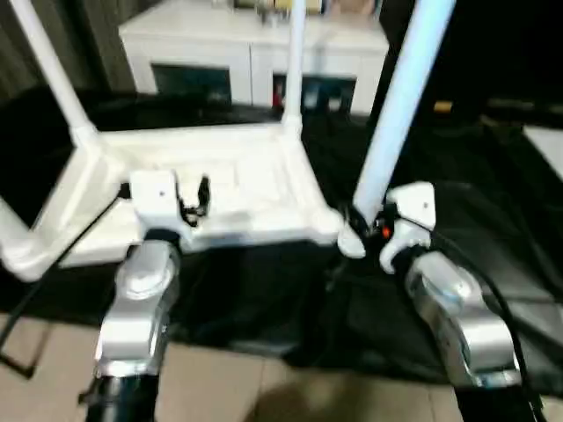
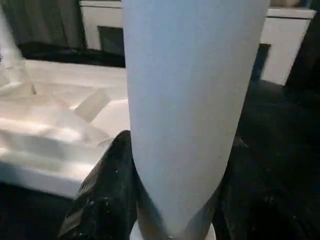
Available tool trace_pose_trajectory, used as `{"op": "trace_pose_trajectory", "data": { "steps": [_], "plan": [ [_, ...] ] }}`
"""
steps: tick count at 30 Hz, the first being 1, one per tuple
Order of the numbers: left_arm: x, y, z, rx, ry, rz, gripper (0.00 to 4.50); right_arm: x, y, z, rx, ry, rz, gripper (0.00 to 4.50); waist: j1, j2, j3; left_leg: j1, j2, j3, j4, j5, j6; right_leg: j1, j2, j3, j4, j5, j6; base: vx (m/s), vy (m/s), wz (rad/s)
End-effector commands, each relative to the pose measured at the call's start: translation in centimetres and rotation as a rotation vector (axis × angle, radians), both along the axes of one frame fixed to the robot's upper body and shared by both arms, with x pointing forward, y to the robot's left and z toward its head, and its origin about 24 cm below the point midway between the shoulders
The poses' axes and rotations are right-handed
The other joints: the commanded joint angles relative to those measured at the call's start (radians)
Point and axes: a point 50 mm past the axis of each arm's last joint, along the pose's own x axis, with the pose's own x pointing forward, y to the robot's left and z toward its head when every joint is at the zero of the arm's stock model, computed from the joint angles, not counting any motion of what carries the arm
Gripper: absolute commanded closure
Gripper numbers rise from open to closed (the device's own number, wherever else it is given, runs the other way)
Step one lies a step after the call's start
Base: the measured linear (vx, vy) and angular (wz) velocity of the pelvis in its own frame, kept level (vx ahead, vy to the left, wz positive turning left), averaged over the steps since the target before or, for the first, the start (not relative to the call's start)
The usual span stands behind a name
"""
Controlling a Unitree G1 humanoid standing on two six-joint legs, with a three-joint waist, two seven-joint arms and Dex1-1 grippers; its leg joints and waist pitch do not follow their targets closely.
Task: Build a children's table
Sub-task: Insert table leg to table base
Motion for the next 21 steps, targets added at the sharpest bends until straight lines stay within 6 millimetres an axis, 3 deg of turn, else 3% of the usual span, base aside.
{"op": "trace_pose_trajectory", "data": {
  "steps": [1, 2, 3, 4, 5, 6, 7, 8, 9, 10, 11, 12, 13, 14, 15, 16, 17, 18, 19, 20, 21],
  "plan": [
    [0.1, -0.2, 0.3, 0.019, -0.012, -0.026, 0.79, 0.1, 0.2, 0.1, 0.011, -0.005, 0.003, 2.67, 0.049, -0.021, -0.073, -0.142, -0.003, -0.041, 0.081, 0.043, 0.07, 0.168, -0.179, 0.202, -0.175, -0.364, -0.345, 0.118, -0.005, 0.19],
    [0.1, -0.2, 0.3, 0.019, -0.012, -0.026, 0.79, 0.1, 0.2, 0.1, 0.011, -0.005, 0.003, 2.67, 0.044, -0.028, -0.062, -0.166, 0.003, -0.049, 0.09, 0.078, 0.063, 0.165, -0.166, 0.197, -0.173, -0.267, -0.372, 0.148, 0.011, 0.19],
    [0.1, -0.3, 0.3, 0.02, -0.013, -0.029, 0.79, 0.1, 0.1, 0.1, 0.018, -0.004, -0.006, 2.67, 0.037, -0.011, -0.05, -0.181, 0.015, -0.06, 0.074, 0.147, 0.042, 0.148, -0.132, 0.158, -0.172, -0.146, -0.409, 0.148, 0.011, 0.19],
    [0.1, -0.2, 0.3, 0.021, -0.013, -0.029, 0.79, 0.1, 0.1, 0.1, 0.021, -0.004, -0.008, 2.67, 0.03, 0.014, -0.06, -0.182, 0.023, -0.056, -0.004, 0.256, 0.054, 0.144, -0.075, 0.088, -0.165, -0.126, -0.359, 0.167, 0.019, 0.07],
    [0.1, -0.2, 0.3, 0.021, -0.013, -0.033, 0.79, 0.0, 0.1, 0.1, 0.023, -0.005, -0.007, 2.67, 0.014, 0.065, -0.067, -0.123, 0.039, -0.049, -0.099, 0.313, 0.061, 0.116, -0.003, 0.005, -0.157, -0.151, -0.236, 0.138, 0.072, 0.0],
    [0.1, -0.3, 0.3, 0.025, -0.012, -0.037, 0.79, 0.1, 0.0, 0.1, 0.025, -0.006, -0.01, 2.67, -0.002, 0.085, -0.059, -0.069, 0.072, -0.094, -0.134, 0.165, 0.092, 0.062, 0.044, -0.022, -0.119, -0.18, -0.166, 0.138, 0.072, 0.0],
    [0.1, -0.3, 0.3, 0.031, -0.011, -0.04, 0.79, 0.1, -0.1, 0.1, 0.027, -0.006, -0.013, 2.67, -0.055, 0.1, -0.076, 0.027, 0.174, -0.201, -0.163, -0.077, 0.206, -0.034, 0.038, -0.025, 0.03, -0.184, -0.076, 0.172, 0.077, 0.02],
    [0.1, -0.3, 0.3, 0.031, -0.012, -0.042, 0.79, 0.1, -0.1, 0.1, 0.028, -0.006, -0.014, 2.67, -0.057, 0.08, -0.087, 0.049, 0.191, -0.214, -0.148, -0.097, 0.251, -0.061, 0.026, -0.018, 0.057, -0.15, -0.04, 0.206, 0.037, 0.03],
    [0.1, -0.3, 0.4, 0.038, -0.012, -0.055, 0.79, 0.1, -0.2, 0.2, 0.04, -0.007, -0.025, 2.67, -0.062, 0.088, -0.08, 0.032, 0.166, -0.198, -0.135, -0.048, 0.304, -0.088, 0.018, -0.018, 0.081, -0.084, 0.027, 0.206, 0.037, 0.03],
    [0.1, -0.4, 0.4, 0.043, -0.015, -0.065, 0.79, 0.1, -0.3, 0.2, 0.047, -0.007, -0.03, 2.67, -0.069, 0.073, -0.081, 0.036, 0.158, -0.186, -0.128, 0.085, 0.375, -0.12, 0.007, -0.017, 0.088, -0.021, 0.068, 0.156, 0.025, 0.01],
    [0.1, -0.5, 0.4, 0.043, -0.017, -0.077, 0.79, 0.1, -0.3, 0.2, 0.046, -0.008, -0.033, 2.67, -0.07, 0.055, -0.077, 0.021, 0.15, -0.157, -0.13, 0.23, 0.421, -0.14, -0.004, -0.006, 0.083, 0.051, 0.087, 0.147, -0.028, -0.01],
    [0.0, -0.6, 0.4, 0.044, -0.02, -0.106, 0.79, 0.1, -0.4, 0.2, 0.042, -0.01, -0.039, 2.67, -0.066, 0.05, -0.077, 0.017, 0.141, -0.146, -0.116, 0.318, 0.433, -0.147, -0.017, 0.008, 0.062, 0.107, 0.082, 0.147, -0.028, -0.01],
    [-0.1, -0.9, 0.2, 0.053, -0.007, -0.142, 0.79, 0.0, -0.5, 0.1, 0.047, -0.011, -0.042, 2.67, -0.058, 0.001, -0.077, -0.045, 0.06, -0.071, -0.073, 0.356, 0.37, -0.109, -0.05, 0.049, -0.054, 0.298, 0.012, 0.136, -0.064, 0.01],
    [-0.3, -1.4, -0.1, 0.048, 0.008, -0.221, 0.79, 0.0, -0.5, 0.2, 0.054, -0.012, -0.046, 2.67, -0.026, -0.048, -0.07, -0.14, -0.046, -0.033, 0.004, 0.17, 0.237, -0.008, -0.122, 0.145, -0.137, 0.309, 0.0, 0.112, -0.086, 0.1],
    [-0.4, -1.5, -0.2, 0.044, 0.012, -0.247, 0.79, 0.0, -0.5, 0.2, 0.055, -0.012, -0.046, 2.67, -0.008, -0.028, -0.094, -0.148, -0.031, -0.061, 0.027, 0.167, 0.169, 0.027, -0.167, 0.177, -0.105, 0.43, -0.063, 0.112, -0.086, 0.1],
    [-1.0, -2.3, -0.5, 0.012, 0.031, -0.407, 0.79, 0.0, -0.6, 0.3, 0.061, -0.017, -0.043, 2.67, -0.014, -0.035, -0.097, -0.161, -0.015, -0.071, -0.017, 0.298, 0.067, 0.052, -0.126, 0.129, -0.051, 0.823, -0.119, 0.1, -0.1, 0.06],
    [-1.3, -2.5, -0.6, -0.002, 0.036, -0.459, 0.59, -0.1, -0.6, 0.4, 0.062, -0.02, -0.04, 2.67, -0.017, -0.017, -0.097, -0.163, -0.027, -0.059, -0.042, 0.372, -0.004, 0.043, -0.065, 0.09, -0.031, 1.096, -0.104, 0.055, -0.073, -0.06],
    [-1.7, -2.9, -0.7, -0.003, 0.049, -0.544, 0.59, -0.1, -0.8, 0.5, 0.063, -0.02, -0.033, 2.67, -0.018, -0.004, -0.097, -0.162, -0.021, -0.058, -0.049, 0.382, -0.019, 0.037, -0.05, 0.082, -0.027, 1.131, -0.1, 0.055, -0.073, -0.06],
    [-2.1, -3.2, -0.8, 0.004, 0.069, -0.632, 0.44, -0.2, -1.1, 0.5, 0.067, -0.014, -0.021, 2.67, -0.019, 0.015, -0.096, -0.146, -0.003, -0.058, -0.059, 0.362, -0.029, 0.026, -0.034, 0.071, -0.034, 1.049, -0.104, 0.0, 0.0, 0.0],
    [-2.6, -3.4, -1.0, 0.015, 0.088, -0.717, 0.44, -0.2, -1.3, 0.6, 0.077, -0.009, -0.002, 2.67, -0.029, 0.025, -0.089, -0.132, 0.028, -0.063, -0.075, 0.32, -0.029, 0.011, -0.023, 0.061, -0.044, 0.821, -0.136, 0.0, 0.0, 0.0],
    [-3.1, -3.7, -1.2, 0.015, 0.125, -0.808, 0.32, -0.3, -1.5, 0.8, 0.08, -0.009, 0.023, 2.67, -0.033, 0.027, -0.084, -0.125, 0.041, -0.065, -0.081, 0.279, -0.041, 0.004, -0.021, 0.055, -0.053, 0.671, -0.154, 0.0, 0.0, 0.0]
  ]
}}
